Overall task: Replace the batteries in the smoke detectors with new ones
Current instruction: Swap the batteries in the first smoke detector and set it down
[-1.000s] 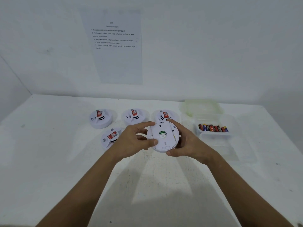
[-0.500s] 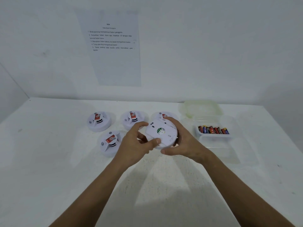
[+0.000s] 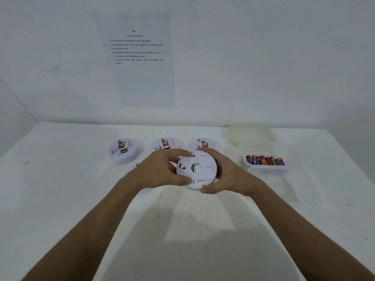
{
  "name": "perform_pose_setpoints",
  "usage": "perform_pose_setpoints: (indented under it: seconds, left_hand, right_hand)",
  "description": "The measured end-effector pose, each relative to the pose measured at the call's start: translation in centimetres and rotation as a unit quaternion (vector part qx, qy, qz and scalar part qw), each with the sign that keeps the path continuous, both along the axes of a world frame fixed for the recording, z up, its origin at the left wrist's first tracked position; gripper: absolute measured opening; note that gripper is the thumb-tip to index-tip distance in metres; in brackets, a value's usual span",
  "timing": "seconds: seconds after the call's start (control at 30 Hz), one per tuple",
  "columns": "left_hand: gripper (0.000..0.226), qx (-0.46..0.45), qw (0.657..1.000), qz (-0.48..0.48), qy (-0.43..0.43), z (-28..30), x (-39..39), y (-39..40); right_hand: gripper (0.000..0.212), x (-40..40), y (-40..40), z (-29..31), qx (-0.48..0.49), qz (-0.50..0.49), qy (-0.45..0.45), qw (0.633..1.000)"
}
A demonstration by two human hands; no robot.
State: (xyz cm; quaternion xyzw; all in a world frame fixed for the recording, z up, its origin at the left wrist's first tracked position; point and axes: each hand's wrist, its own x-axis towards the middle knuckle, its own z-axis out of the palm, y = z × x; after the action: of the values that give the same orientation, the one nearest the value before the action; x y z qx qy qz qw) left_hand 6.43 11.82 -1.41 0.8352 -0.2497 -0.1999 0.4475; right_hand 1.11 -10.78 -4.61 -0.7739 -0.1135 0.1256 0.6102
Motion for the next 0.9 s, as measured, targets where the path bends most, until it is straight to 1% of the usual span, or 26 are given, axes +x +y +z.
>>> perform_pose_setpoints:
  seconds: [0.07, 0.13, 0.23, 0.33, 0.47, 0.6, 0.67, 0.77, 0.9]
  left_hand:
    - [0.068, -0.004, 1.0, 0.012, 0.001, 0.1, -0.1, -0.1]
    - [0.068, -0.016, 1.0, 0.024, 0.006, -0.1, -0.3, -0.1]
    - [0.066, -0.044, 0.998, 0.038, 0.004, -0.3, -0.6, -0.3]
    - [0.063, -0.039, 0.998, 0.052, -0.021, -0.5, -0.9, -0.6]
    - [0.061, -0.003, 0.993, 0.062, -0.101, -0.9, -1.3, -1.2]
    - [0.058, 0.011, 0.988, 0.077, -0.131, -1.3, -1.7, -1.6]
    - [0.06, 0.027, 0.99, 0.056, -0.129, -1.1, -1.5, -1.3]
    - [0.069, 0.086, 0.987, 0.01, -0.138, -0.7, -0.6, -0.8]
    - [0.07, 0.122, 0.979, -0.016, -0.163, -0.5, -0.3, -1.1]
  right_hand:
    - [0.101, -0.1, 0.2, -0.3, -0.003, 0.018, 0.003, 1.0]
    - [0.104, -0.3, 0.6, -0.7, -0.016, -0.001, -0.016, 1.0]
    - [0.098, -0.3, 1.1, -1.0, -0.019, -0.054, -0.065, 0.996]
    - [0.095, -0.5, 1.0, -1.0, -0.019, -0.079, -0.083, 0.993]
    - [0.095, -0.7, 1.1, -1.2, -0.028, -0.093, -0.092, 0.991]
    - [0.091, -0.7, 1.3, -1.4, -0.051, -0.103, -0.084, 0.99]
    - [0.093, -0.8, 1.0, -1.3, -0.05, -0.106, -0.071, 0.99]
    - [0.095, -0.8, 0.6, -1.3, -0.057, -0.106, -0.078, 0.99]
    - [0.094, -0.9, 0.8, -1.5, -0.073, -0.108, -0.096, 0.987]
